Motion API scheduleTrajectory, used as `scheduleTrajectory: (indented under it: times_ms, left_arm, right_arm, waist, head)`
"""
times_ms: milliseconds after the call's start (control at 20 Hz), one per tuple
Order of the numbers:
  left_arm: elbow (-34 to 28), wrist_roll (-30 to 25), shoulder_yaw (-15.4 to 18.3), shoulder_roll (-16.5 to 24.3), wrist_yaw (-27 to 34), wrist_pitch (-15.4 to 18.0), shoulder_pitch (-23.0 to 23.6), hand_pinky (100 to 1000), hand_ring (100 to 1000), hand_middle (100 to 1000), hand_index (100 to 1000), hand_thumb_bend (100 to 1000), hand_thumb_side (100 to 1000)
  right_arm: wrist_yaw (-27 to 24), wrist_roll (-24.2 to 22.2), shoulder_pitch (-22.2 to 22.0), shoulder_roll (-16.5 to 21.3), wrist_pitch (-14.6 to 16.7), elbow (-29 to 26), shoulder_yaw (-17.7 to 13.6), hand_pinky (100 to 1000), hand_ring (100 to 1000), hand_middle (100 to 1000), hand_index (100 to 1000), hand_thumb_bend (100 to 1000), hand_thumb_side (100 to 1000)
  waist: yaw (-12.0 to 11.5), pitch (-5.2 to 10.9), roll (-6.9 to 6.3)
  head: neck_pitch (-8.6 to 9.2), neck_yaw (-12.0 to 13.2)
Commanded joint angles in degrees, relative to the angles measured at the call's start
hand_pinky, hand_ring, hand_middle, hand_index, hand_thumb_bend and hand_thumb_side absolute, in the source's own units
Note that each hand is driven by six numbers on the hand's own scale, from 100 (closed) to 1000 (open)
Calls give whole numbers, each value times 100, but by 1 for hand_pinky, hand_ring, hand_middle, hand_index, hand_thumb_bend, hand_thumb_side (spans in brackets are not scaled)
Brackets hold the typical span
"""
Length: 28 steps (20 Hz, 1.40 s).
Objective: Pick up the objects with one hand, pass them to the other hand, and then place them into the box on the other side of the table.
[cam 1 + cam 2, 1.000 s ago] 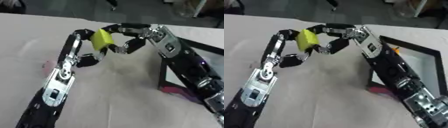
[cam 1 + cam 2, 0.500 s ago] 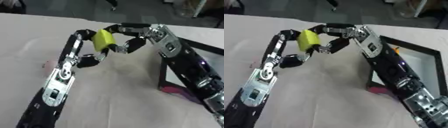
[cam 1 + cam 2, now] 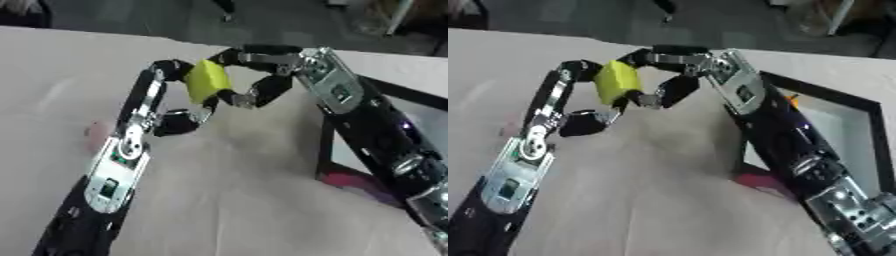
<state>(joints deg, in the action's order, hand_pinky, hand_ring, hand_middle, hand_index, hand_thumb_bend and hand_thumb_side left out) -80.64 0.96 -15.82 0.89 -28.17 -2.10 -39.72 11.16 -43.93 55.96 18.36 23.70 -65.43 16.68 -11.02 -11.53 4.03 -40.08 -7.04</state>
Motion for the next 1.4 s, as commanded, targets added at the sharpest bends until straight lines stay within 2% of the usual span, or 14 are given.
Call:
scheduleTrajectory:
  times_ms: [50,250,450,600,800,900,1050,1400]
  left_arm:
    - [-153,33,-15,-44,84,67,-90,808,647,513,457,202,100]
    - [-146,78,-19,-47,125,74,-80,809,646,516,478,180,100]
    - [-135,137,-24,-46,162,62,-74,812,647,525,524,267,100]
    - [-138,192,-24,-40,145,61,-75,816,655,539,572,401,100]
    - [-139,298,-13,-24,-20,62,-74,829,681,574,663,622,226]
    - [-136,379,-4,-15,-133,52,-67,833,686,582,686,693,285]
    - [-129,507,4,-6,-225,28,-56,838,695,591,704,731,323]
    - [-122,619,13,7,-249,12,-39,842,703,597,715,755,347]
  right_arm:
    - [-89,-804,81,31,650,-59,-76,974,1000,743,793,100,266]
    - [-251,-804,78,21,386,-45,-123,963,1000,675,743,100,277]
    - [-412,-804,77,20,173,-77,-144,962,1000,647,700,100,340]
    - [-521,-789,84,27,33,-95,-175,960,1000,613,649,100,347]
    - [-641,-771,100,40,-105,-149,-188,956,1000,577,610,100,315]
    - [-676,-758,101,57,-148,-179,-194,952,1000,562,595,100,290]
    - [-677,-748,93,71,-186,-197,-200,948,1000,550,583,100,262]
    - [-633,-674,86,88,-214,-194,-232,941,1000,535,569,100,219]
  waist:
    - [9,49,26]
    - [13,48,25]
    - [15,50,21]
    - [21,53,19]
    - [27,64,12]
    - [33,69,9]
    - [38,73,5]
    - [50,72,-3]
  head:
    - [67,0]
    - [67,1]
    - [57,-10]
    - [62,-10]
    - [62,-7]
    - [53,-9]
    - [41,-6]
    - [23,-6]
